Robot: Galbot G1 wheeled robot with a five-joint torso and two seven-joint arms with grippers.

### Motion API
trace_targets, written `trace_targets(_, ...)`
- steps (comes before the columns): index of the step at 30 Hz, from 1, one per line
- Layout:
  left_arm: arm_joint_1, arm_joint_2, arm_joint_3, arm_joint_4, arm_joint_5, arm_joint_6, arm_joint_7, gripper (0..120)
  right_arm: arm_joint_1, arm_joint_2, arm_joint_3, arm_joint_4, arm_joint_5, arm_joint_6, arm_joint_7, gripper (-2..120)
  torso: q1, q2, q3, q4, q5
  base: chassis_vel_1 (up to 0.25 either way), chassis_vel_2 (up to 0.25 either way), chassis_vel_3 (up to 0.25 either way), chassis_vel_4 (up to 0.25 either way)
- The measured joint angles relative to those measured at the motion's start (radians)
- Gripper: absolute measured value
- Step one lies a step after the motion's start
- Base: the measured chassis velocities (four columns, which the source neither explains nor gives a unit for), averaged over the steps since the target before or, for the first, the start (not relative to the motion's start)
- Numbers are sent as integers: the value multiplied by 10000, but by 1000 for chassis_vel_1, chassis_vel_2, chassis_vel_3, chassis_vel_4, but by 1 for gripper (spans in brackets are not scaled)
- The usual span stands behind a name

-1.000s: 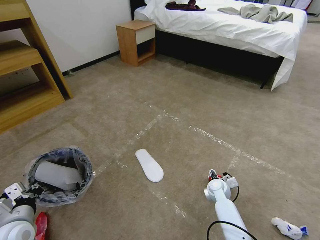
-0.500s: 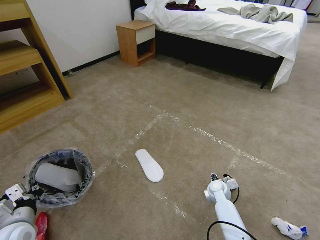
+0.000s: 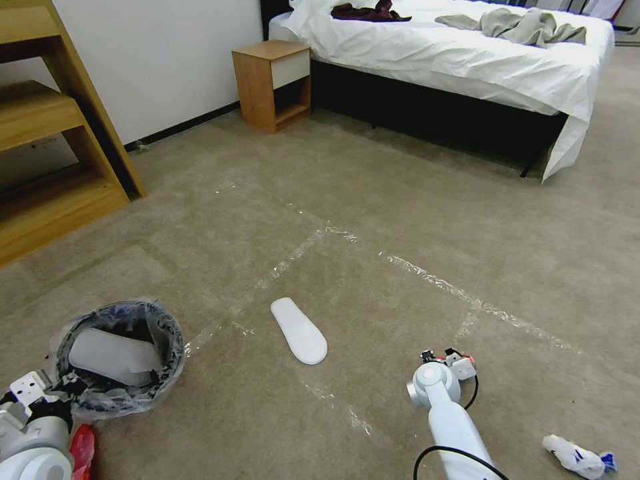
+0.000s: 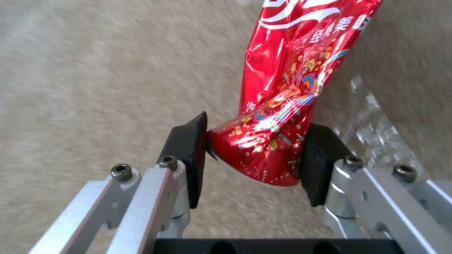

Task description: Pick up the trash bin and place the garbage on the floor into it.

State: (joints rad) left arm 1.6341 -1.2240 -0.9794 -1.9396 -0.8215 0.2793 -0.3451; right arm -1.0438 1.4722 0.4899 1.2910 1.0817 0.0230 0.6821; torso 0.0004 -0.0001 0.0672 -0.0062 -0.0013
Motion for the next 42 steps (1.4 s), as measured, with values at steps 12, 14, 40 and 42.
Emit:
trace_targets(12, -88, 151, -26, -98, -338, 157, -24, 0, -829, -1214, -870, 1776, -527, 1377, -2184, 39, 0, 0, 0, -1, 1, 0, 0, 0, 0)
trace_targets(14, -105, 246, -30, -98, -440, 188, -32, 0, -869, -1515, -1050, 2058, -519, 1670, -2676, 39, 0, 0, 0, -1, 0, 0, 0, 0, 0)
trace_targets(40, -385, 1361, 193, -898, -3415, 1396, -937, 0, 543, -6055, -4762, 6165, -710, 3626, -5977, 39, 0, 0, 1, -1, -1, 0, 0, 0, 0)
trace_targets(42, -366, 1420, 299, -937, -3424, 1435, -943, 0, 940, -6280, -5320, 6498, -796, 3625, -5983, 39, 0, 1, 0, 0, 0, 0, 0, 0, 0)
